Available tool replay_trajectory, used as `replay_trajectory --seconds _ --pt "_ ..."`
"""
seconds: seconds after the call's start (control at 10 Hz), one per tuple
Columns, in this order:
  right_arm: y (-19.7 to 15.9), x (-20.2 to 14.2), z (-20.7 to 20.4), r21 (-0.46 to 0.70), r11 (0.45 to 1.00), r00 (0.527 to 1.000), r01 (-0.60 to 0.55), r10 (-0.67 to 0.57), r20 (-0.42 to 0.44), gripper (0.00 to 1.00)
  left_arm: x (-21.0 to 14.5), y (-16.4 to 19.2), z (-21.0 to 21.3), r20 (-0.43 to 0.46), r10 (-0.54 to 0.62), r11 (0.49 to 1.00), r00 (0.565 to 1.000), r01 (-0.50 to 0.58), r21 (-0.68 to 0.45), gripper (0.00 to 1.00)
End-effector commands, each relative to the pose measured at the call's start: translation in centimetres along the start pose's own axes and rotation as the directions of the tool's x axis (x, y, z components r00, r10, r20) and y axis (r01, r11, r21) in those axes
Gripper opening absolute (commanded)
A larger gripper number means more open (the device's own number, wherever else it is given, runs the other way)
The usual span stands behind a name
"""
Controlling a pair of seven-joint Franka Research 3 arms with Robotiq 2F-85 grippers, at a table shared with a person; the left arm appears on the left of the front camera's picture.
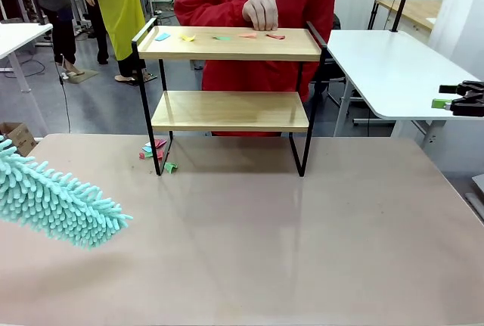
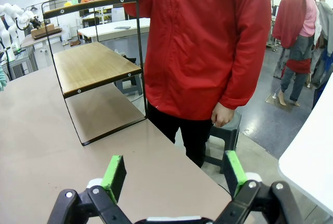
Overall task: Clean the shelf.
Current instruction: Clean the specific section of the Shelf indicated by the human with the Duster.
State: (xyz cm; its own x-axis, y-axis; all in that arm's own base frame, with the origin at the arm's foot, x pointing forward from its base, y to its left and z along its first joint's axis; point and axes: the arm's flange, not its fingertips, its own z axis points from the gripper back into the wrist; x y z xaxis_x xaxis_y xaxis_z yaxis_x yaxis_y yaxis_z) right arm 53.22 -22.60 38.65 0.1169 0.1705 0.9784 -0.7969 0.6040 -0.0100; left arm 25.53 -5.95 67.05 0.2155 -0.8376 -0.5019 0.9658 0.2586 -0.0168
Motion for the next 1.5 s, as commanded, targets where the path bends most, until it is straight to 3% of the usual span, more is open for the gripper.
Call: replay_trajectory --seconds 0.0,0.2,0.3,0.5,0.7,0.9,1.3,1.4 --pt "0.3 0.9 -0.2 -0.012 1.000 1.000 0.009 -0.009 -0.012 1.00 0.0 -0.2 0.0 0.009 0.015 1.000 1.000 -0.015 -0.013 0.13" --pt "0.3 0.9 -0.2 -0.012 1.000 1.000 0.009 -0.009 -0.012 1.00 0.0 0.0 0.0 0.000 0.000 1.000 1.000 0.000 0.000 0.13" --pt "0.3 0.9 -0.2 -0.012 1.000 1.000 0.009 -0.009 -0.012 1.00 0.6 0.6 -0.6 0.123 -0.053 0.998 0.991 0.049 0.037 0.13" --pt "0.3 0.9 -0.2 -0.012 1.000 1.000 0.009 -0.009 -0.012 1.00 1.8 1.9 -2.1 0.356 -0.095 0.993 0.930 0.065 0.096 0.13" --pt "0.3 0.9 -0.2 -0.012 1.000 1.000 0.009 -0.009 -0.012 1.00 3.8 1.9 -2.3 0.577 -0.122 0.983 0.808 0.016 0.185 0.13" --pt "0.3 0.9 -0.2 -0.012 1.000 1.000 0.009 -0.009 -0.012 1.00 5.9 1.7 -1.2 0.719 -0.137 0.966 0.681 -0.070 0.250 0.13" --pt "0.3 0.9 -0.2 -0.012 1.000 1.000 0.009 -0.009 -0.012 1.00 9.5 -0.5 3.4 0.881 -0.096 0.924 0.464 -0.286 0.252 0.13" --pt "0.3 0.9 -0.2 -0.012 1.000 1.000 0.009 -0.009 -0.012 1.00 9.7 -1.0 4.6 0.921 -0.122 0.928 0.369 -0.287 0.238 0.13"
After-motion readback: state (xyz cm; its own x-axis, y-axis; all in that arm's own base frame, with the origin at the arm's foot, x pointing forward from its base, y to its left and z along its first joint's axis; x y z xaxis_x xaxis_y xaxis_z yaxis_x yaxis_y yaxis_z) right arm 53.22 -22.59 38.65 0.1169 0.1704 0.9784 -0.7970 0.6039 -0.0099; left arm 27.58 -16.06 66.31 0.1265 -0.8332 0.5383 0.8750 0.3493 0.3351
